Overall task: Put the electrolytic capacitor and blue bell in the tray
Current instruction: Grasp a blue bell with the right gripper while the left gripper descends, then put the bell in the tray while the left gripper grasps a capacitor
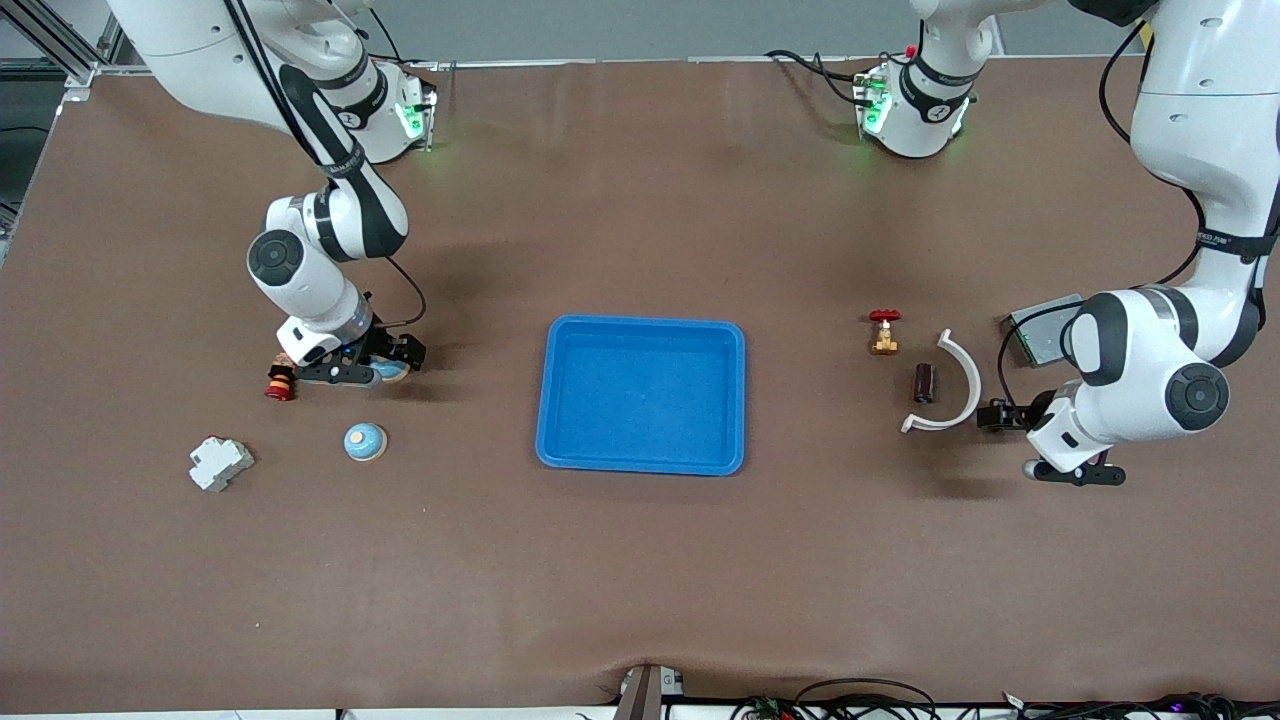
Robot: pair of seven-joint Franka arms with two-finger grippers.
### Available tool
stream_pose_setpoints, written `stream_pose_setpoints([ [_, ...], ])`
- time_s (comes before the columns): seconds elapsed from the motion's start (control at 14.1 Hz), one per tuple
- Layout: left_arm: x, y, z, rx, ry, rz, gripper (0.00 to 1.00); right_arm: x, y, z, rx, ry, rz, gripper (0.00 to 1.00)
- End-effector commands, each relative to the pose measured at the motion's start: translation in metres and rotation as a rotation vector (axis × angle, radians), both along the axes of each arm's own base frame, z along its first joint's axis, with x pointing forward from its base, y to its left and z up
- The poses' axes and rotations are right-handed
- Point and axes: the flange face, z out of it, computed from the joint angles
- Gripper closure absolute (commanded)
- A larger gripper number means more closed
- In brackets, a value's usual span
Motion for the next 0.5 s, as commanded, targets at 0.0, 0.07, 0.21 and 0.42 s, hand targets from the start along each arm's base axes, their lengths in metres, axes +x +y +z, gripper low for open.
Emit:
stream_pose_setpoints([
  [0.0, -0.0002, 0.0054, -0.0076, 0.049, -0.003, -0.045, 0.0, -0.0028, -0.0037, -0.0052, -0.013, -0.006, 0.014, 0.0],
  [0.07, -0.0003, 0.0083, -0.0101, 0.052, -0.004, -0.046, 0.0, -0.0033, -0.0045, -0.0057, -0.015, -0.004, 0.015, 0.0],
  [0.21, -0.0011, 0.0112, -0.0116, 0.053, -0.003, -0.042, 0.0, -0.0039, -0.0036, -0.0061, -0.017, 0.0, 0.032, 0.68],
  [0.42, -0.0021, 0.011, -0.0165, 0.051, 0.005, -0.043, 0.0, -0.004, -0.0029, -0.0067, -0.017, 0.003, 0.026, 1.0],
])
